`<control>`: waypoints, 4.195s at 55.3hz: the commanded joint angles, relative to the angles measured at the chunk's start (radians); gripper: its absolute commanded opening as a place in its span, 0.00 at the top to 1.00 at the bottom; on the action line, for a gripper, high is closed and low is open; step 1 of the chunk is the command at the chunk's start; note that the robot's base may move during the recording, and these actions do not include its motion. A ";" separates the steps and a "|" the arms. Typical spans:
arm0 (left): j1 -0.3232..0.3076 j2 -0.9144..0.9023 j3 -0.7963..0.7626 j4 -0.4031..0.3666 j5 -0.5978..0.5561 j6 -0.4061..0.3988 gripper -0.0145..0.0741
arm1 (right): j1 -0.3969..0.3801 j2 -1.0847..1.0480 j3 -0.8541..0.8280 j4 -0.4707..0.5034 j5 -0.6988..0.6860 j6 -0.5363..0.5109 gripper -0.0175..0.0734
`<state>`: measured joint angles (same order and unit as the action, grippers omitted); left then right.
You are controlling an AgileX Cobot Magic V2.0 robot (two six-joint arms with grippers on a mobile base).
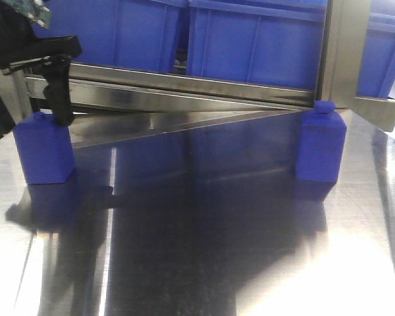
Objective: Pick and sort blue part to right shelf
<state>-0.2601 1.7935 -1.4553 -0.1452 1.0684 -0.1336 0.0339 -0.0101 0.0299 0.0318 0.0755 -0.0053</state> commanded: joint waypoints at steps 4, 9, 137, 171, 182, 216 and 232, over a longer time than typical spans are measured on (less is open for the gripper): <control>-0.048 -0.043 -0.037 0.030 -0.044 -0.011 0.19 | -0.004 -0.017 -0.009 0.001 -0.089 -0.010 0.75; -0.064 -0.035 -0.037 0.072 -0.044 -0.011 0.19 | -0.004 -0.017 -0.009 0.001 -0.089 -0.010 0.75; -0.122 -1.011 0.864 0.187 -0.996 -0.009 0.55 | 0.245 0.736 -0.954 0.138 0.638 -0.131 0.72; -0.122 -1.011 0.864 0.187 -1.015 -0.009 0.55 | 0.338 1.343 -1.426 0.208 0.828 0.111 0.12; -0.122 -1.011 0.864 0.187 -1.015 -0.009 0.55 | 0.338 1.515 -1.532 0.023 0.964 0.365 0.12; -0.122 -1.011 0.864 0.187 -1.015 -0.009 0.55 | 0.348 1.792 -1.544 -0.060 0.931 0.499 0.12; -0.122 -1.011 0.864 0.187 -1.015 -0.009 0.55 | 0.349 1.837 -1.544 -0.068 0.959 0.497 0.27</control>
<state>-0.3754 0.7908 -0.5593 0.0413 0.1536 -0.1353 0.3829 1.8822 -1.4765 -0.0201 1.0347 0.4929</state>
